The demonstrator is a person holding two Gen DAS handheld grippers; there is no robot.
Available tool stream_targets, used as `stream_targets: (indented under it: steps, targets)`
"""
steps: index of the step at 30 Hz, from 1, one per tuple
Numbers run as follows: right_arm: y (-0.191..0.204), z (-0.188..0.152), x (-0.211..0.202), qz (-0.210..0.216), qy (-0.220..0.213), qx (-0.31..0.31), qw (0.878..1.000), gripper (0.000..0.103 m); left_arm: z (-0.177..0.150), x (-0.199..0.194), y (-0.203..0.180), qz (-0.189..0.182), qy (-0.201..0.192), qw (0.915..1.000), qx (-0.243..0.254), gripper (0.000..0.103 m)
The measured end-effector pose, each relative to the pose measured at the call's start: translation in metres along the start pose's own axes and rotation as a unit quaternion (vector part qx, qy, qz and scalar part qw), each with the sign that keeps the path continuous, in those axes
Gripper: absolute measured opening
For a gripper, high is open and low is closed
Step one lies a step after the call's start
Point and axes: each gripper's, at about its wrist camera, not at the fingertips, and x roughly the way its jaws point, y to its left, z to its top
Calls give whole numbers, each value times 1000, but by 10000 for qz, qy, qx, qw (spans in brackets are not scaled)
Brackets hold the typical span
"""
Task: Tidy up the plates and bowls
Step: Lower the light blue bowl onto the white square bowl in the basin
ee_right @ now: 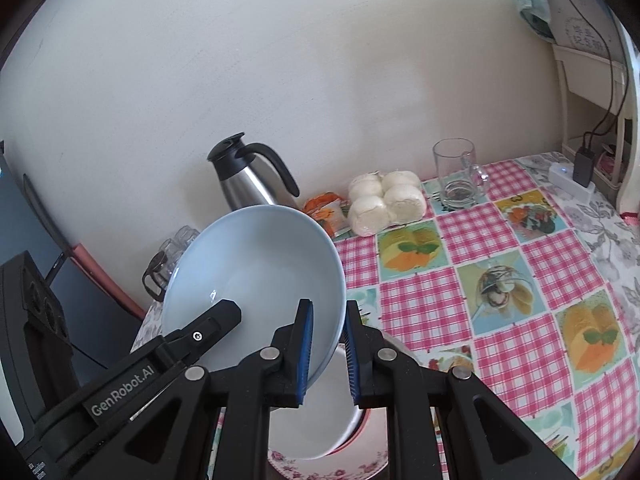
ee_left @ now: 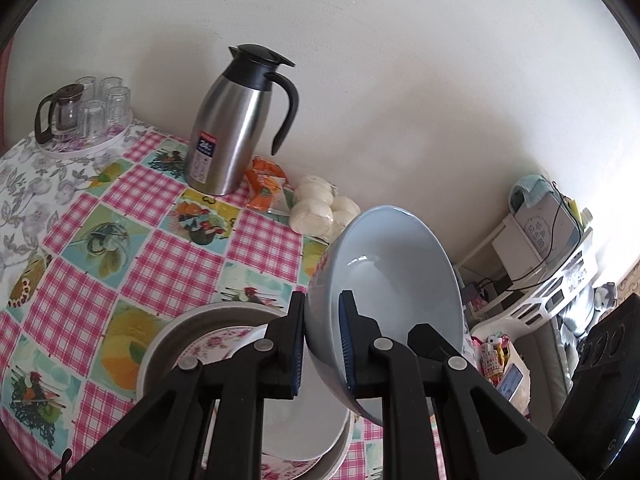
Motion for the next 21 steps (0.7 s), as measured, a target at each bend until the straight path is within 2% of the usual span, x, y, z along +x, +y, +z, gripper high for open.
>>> stream_targets:
  steps: [10,21]
  targets:
    - [29,-10,18,110,293,-226,9993,17,-3,-11,34,143,5,9994,-301,17]
    - [30,-24,35,3,649,-245,9976,17,-13,-1,51,221,319,9983,-442,17]
